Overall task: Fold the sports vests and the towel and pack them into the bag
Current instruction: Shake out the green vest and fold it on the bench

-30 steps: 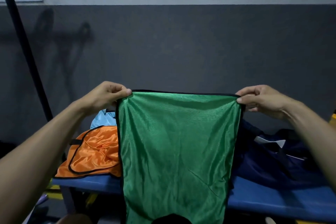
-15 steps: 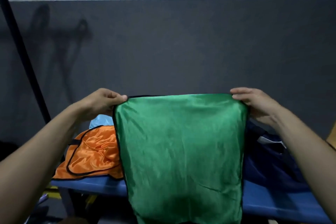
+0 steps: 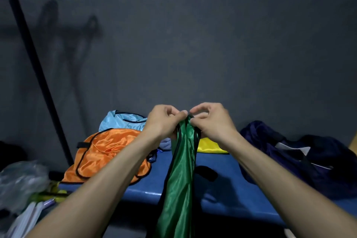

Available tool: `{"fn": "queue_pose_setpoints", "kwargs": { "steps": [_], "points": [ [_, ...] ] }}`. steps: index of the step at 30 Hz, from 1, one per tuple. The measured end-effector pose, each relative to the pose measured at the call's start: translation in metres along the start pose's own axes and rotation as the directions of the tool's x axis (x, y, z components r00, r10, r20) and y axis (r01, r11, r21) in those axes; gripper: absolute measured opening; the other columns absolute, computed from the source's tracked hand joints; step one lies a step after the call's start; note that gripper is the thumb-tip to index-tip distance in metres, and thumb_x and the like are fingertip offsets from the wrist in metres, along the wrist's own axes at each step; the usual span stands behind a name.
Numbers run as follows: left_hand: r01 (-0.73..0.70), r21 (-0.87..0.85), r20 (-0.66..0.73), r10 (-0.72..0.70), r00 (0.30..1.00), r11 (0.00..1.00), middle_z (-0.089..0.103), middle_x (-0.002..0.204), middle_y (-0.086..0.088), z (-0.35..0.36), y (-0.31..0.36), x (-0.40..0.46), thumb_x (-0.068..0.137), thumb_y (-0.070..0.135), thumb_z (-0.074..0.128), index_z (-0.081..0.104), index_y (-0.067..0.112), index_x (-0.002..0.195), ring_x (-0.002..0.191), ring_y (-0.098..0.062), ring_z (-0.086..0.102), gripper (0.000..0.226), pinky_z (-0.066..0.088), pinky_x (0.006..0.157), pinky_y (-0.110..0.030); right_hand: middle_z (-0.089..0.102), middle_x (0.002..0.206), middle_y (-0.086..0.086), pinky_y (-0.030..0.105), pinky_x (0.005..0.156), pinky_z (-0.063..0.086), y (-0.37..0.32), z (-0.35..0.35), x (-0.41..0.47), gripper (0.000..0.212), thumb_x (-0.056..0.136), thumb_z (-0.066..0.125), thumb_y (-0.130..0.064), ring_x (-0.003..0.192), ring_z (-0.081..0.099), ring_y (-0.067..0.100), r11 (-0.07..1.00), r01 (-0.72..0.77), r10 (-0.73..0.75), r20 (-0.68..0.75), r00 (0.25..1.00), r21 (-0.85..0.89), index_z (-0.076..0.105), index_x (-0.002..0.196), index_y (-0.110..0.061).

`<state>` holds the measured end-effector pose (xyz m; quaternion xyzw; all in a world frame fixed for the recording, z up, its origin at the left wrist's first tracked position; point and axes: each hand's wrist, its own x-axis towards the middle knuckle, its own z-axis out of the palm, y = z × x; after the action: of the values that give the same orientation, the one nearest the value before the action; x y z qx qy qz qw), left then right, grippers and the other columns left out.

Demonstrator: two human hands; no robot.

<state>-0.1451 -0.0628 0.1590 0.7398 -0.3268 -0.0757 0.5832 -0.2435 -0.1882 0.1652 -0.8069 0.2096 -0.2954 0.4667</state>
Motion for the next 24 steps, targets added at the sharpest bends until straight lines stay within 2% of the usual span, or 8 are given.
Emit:
{"fn": "queue_pose_setpoints", "kwargs": {
  "steps": [4,6,9,12,16,18,21,24],
  "points": [
    [0.017,0.026,0.048,-0.019,0.999,1.0,0.064,0.054,-0.003,0.001,0.007,-0.001,0.092,0.034,0.074,0.07,0.009,0.079,0.054,-0.03,0.067,0.028,0.06,0.064,-0.046,0.077,0.076,-0.001,0.048,0.068,0.064,-0.012,0.001,-0.008,0.016,0.085,0.068,-0.013,0.074,0.075,0.018,0.997,0.049,-0.049,-0.005,0.999,-0.058,0.072,0.098,-0.02],
    [0.047,-0.004,0.079,-0.047,0.996,0.999,0.063,0.056,-0.005,0.001,0.01,-0.002,0.093,0.031,0.073,0.07,0.005,0.083,0.051,-0.024,0.064,0.027,0.061,0.066,-0.046,0.077,0.081,-0.002,0.045,0.069,0.064,-0.018,-0.001,-0.011,0.02,0.086,0.069,-0.015,0.076,0.075,0.017,0.994,0.063,-0.063,-0.003,0.998,-0.09,0.072,0.105,-0.02],
    [0.147,-0.153,0.179,-0.119,0.977,0.977,0.063,0.065,-0.013,-0.003,0.019,-0.008,0.098,0.013,0.065,0.068,-0.001,0.093,0.051,-0.019,0.064,0.015,0.064,0.063,-0.039,0.076,0.095,-0.003,0.04,0.084,0.061,-0.023,-0.004,-0.019,0.038,0.083,0.073,-0.025,0.092,0.072,0.014,0.963,0.129,-0.124,0.037,0.992,-0.238,0.069,0.121,-0.02],
    [0.219,-0.288,0.263,-0.143,0.954,0.932,0.069,0.077,-0.015,-0.009,0.028,-0.014,0.1,0.002,0.051,0.067,-0.009,0.108,0.064,-0.022,0.07,0.021,0.064,0.067,-0.034,0.074,0.107,-0.002,0.029,0.09,0.055,-0.025,-0.008,-0.023,0.047,0.082,0.078,-0.032,0.107,0.065,0.012,0.909,0.215,-0.215,0.039,0.976,-0.358,0.067,0.127,-0.02],
    [0.241,-0.387,0.387,-0.081,0.919,0.89,0.075,0.106,-0.02,-0.018,0.029,-0.02,0.101,-0.002,0.04,0.064,-0.006,0.118,0.096,-0.031,0.075,0.03,0.063,0.084,-0.038,0.076,0.098,-0.004,0.023,0.08,0.056,-0.018,-0.018,-0.016,0.025,0.086,0.073,-0.016,0.093,0.071,0.008,0.907,0.273,-0.29,-0.006,0.957,-0.322,0.074,0.11,-0.022],
    [0.181,-0.338,0.4,-0.033,0.916,0.924,0.075,0.11,-0.018,-0.025,0.02,-0.023,0.102,-0.001,0.041,0.066,-0.003,0.118,0.1,-0.031,0.074,0.03,0.062,0.084,-0.039,0.077,0.089,-0.003,0.024,0.077,0.055,-0.012,-0.03,-0.009,0.023,0.086,0.067,-0.005,0.083,0.072,0.009,0.934,0.26,-0.261,0.03,0.965,-0.244,0.075,0.102,-0.02],
    [-0.157,-0.058,0.173,0.165,0.971,0.986,0.078,0.097,-0.005,-0.039,-0.003,-0.024,0.099,0.005,0.058,0.072,0.011,0.105,0.088,-0.022,0.074,0.017,0.059,0.074,-0.036,0.076,0.085,0.001,0.025,0.081,0.052,-0.013,-0.064,0.001,0.028,0.088,0.064,0.008,0.081,0.068,0.01,0.966,0.257,-0.244,0.231,0.942,-0.024,0.074,0.103,-0.013],
    [-0.446,0.149,0.047,0.444,0.895,0.882,0.074,0.093,0.004,-0.045,-0.016,-0.029,0.09,0.016,0.076,0.072,0.023,0.1,0.087,-0.016,0.069,0.013,0.055,0.075,-0.03,0.073,0.086,0.001,0.02,0.083,0.052,-0.026,-0.095,0.015,0.03,0.089,0.061,0.011,0.085,0.065,0.008,0.95,0.31,-0.307,0.276,0.911,0.034,0.075,0.104,-0.011]
  ]
}}
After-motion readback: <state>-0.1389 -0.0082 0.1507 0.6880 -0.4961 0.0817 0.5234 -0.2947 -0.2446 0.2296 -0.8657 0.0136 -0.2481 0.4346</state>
